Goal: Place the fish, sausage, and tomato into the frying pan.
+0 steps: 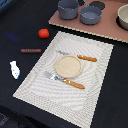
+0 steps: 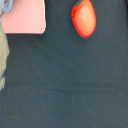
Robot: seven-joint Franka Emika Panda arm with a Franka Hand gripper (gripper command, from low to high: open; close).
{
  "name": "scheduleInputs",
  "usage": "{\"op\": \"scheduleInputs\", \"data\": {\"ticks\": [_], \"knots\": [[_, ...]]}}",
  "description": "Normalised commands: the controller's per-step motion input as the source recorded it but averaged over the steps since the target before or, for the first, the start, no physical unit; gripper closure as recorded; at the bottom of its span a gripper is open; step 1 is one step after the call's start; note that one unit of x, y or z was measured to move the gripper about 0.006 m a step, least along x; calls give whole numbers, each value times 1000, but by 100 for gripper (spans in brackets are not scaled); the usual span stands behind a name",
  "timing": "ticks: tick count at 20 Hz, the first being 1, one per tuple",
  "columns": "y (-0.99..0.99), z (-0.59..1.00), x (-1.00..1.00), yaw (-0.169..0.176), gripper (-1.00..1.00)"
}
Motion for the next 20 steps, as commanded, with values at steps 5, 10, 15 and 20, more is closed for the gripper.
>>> {"op": "scheduleInputs", "data": {"ticks": [5, 10, 15, 20], "knots": [[-969, -426, -83, -21, -100], [-961, -434, -94, -20, -100], [-965, -429, -117, -24, -100], [-885, -390, -183, -39, -100]]}}
